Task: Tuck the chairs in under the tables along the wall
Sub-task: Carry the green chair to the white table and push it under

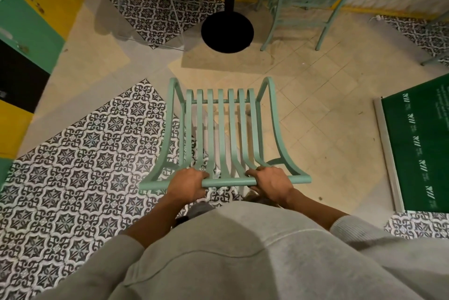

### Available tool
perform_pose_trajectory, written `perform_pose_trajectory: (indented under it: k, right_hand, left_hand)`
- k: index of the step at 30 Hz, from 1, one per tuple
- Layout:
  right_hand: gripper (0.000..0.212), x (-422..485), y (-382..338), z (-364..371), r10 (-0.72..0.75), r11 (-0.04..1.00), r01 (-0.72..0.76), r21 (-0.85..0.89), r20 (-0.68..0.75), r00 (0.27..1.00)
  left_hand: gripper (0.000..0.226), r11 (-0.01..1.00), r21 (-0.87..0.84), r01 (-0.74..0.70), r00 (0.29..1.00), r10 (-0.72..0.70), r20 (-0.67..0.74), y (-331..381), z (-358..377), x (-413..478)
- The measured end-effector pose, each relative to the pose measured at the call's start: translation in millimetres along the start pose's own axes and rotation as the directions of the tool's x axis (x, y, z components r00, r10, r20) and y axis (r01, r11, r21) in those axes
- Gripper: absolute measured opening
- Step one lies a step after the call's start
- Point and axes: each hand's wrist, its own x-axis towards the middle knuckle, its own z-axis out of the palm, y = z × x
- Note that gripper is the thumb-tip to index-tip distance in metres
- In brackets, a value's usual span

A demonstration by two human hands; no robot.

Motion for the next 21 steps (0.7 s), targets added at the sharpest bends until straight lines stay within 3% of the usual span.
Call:
perform_pose_trajectory:
  k: [8,14,21]
  right_hand:
    - [0.046,41,-1,-20,0.043,0.999,-0.042,0.006,-0.046,0.998]
    - [0.049,79,13,-40,0.011,1.0,-0.011,0.002,-0.025,1.0]
    - [0.051,124,34,-68,-0.013,1.0,0.013,-0.015,-0.016,1.0]
  left_hand:
    - [0.037,1.0,0.006,-0.014,1.0,0.014,-0.006,-26,-30,36]
    - [0.028,0.997,0.071,-0.017,0.998,0.021,-0.062,-37,-56,66]
    - [0.032,0.997,0.03,0.078,0.996,-0.077,-0.035,-41,-99,105]
